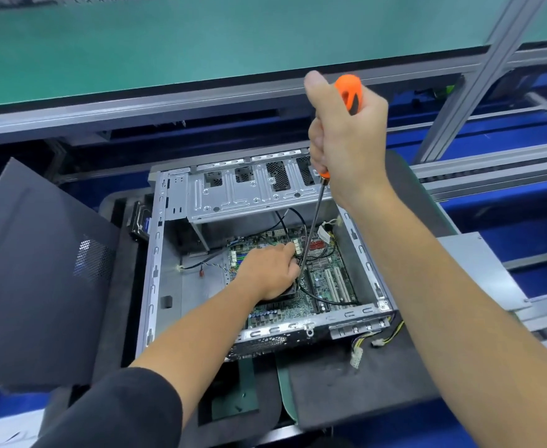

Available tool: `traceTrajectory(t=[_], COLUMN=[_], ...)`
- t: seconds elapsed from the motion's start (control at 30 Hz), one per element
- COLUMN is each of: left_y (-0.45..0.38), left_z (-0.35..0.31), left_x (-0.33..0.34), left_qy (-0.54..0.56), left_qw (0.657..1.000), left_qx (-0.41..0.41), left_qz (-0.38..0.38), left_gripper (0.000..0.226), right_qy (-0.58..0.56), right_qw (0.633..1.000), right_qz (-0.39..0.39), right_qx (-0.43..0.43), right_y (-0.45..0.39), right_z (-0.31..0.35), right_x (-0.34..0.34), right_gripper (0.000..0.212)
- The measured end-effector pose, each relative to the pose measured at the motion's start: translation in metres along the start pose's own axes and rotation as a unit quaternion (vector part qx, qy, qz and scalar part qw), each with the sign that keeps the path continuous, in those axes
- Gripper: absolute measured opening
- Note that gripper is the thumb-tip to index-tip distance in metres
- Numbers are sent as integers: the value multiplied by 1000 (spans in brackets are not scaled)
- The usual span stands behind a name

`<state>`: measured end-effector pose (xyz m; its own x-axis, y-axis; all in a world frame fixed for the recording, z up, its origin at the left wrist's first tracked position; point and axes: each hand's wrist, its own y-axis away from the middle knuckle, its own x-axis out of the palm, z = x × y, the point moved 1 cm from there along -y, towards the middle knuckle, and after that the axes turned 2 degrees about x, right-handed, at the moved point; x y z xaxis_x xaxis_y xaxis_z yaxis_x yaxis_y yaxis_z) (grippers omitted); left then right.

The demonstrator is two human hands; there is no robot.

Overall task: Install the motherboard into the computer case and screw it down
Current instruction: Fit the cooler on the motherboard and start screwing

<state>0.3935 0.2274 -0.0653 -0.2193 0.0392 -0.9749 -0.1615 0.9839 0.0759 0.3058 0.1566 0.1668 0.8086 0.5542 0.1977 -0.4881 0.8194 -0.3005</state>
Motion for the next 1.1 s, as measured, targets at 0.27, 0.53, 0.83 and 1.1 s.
traceTrajectory(t=[0.27, 0.53, 0.83, 1.1], left_y=[-1, 0, -1, 0], left_z=[0, 1, 1, 1], left_x=[1, 3, 3, 2], left_qy=[-2, -6, -3, -4], left_qw=[1000, 1000, 1000, 1000], left_qx=[2, 7, 1, 1], left_qz=[9, 1, 3, 4], left_gripper=[15, 17, 17, 15], right_qy=[-8, -2, -3, -14], right_qw=[1000, 1000, 1000, 1000], right_qz=[-12, -15, -6, -14], right_qx=[3, 3, 1, -10], right_y=[-4, -1, -2, -3], right_z=[-5, -5, -3, 0], right_x=[-1, -3, -10, -11], right_gripper=[50, 51, 51, 50])
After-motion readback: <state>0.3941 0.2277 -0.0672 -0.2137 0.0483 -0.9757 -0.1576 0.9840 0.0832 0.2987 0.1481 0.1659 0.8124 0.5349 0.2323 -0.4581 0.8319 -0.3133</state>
